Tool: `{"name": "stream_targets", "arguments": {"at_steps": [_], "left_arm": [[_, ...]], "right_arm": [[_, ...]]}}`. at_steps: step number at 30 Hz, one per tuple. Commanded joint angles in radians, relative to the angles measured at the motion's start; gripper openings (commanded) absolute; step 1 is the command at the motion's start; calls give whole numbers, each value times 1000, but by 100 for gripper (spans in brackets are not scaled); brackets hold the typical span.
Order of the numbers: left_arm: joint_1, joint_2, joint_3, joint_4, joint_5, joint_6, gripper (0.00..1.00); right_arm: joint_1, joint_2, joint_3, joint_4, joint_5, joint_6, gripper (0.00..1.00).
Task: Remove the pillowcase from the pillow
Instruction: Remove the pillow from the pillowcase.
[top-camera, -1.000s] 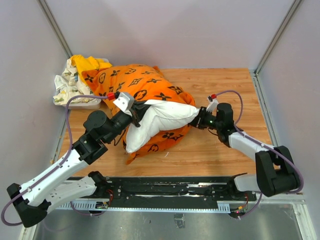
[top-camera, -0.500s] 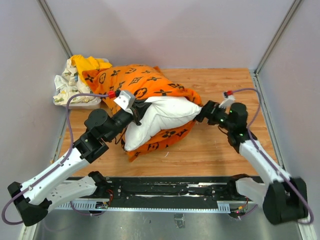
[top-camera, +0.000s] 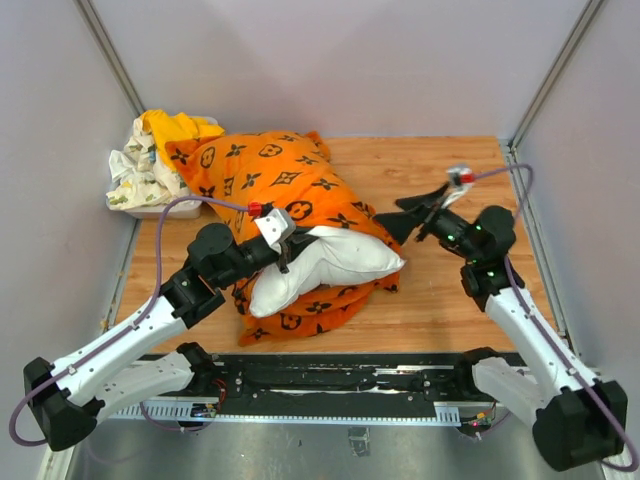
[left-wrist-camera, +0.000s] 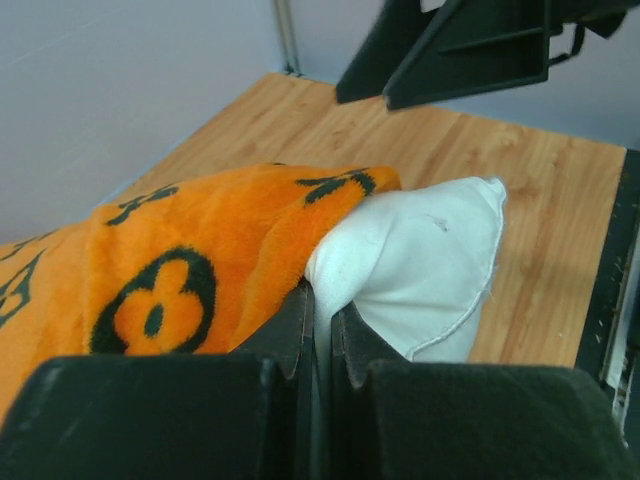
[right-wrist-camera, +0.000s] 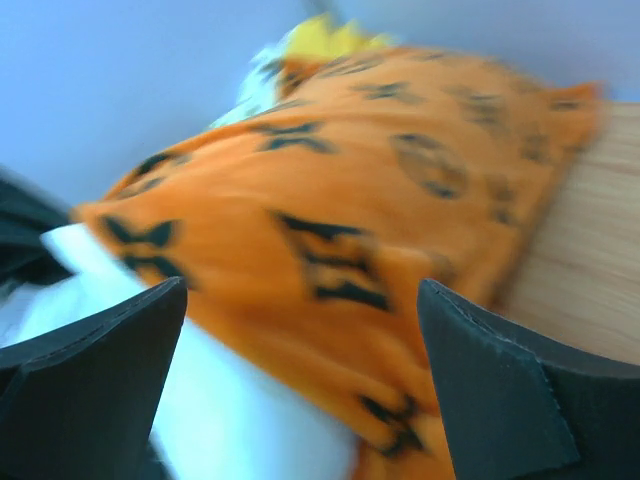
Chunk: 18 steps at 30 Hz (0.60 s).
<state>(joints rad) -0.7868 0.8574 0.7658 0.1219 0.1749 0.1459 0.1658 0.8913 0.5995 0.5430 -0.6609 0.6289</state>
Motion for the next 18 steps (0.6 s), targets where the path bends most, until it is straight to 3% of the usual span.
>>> {"name": "stream_targets", "arguments": {"at_steps": [1, 3, 7, 18], "left_arm": [[6, -30, 4, 81, 210, 45, 0], [6, -34, -1, 64, 251, 52, 0], [6, -43, -5, 49, 264, 43, 0], [6, -93, -25, 35, 305, 37, 0]], "right_arm": [[328, 43, 242, -317, -61, -414, 99], [397, 97, 290, -359, -92, -462, 100], [436, 207, 325, -329, -183, -440, 86], [475, 272, 341, -357, -162, -472, 66]]}}
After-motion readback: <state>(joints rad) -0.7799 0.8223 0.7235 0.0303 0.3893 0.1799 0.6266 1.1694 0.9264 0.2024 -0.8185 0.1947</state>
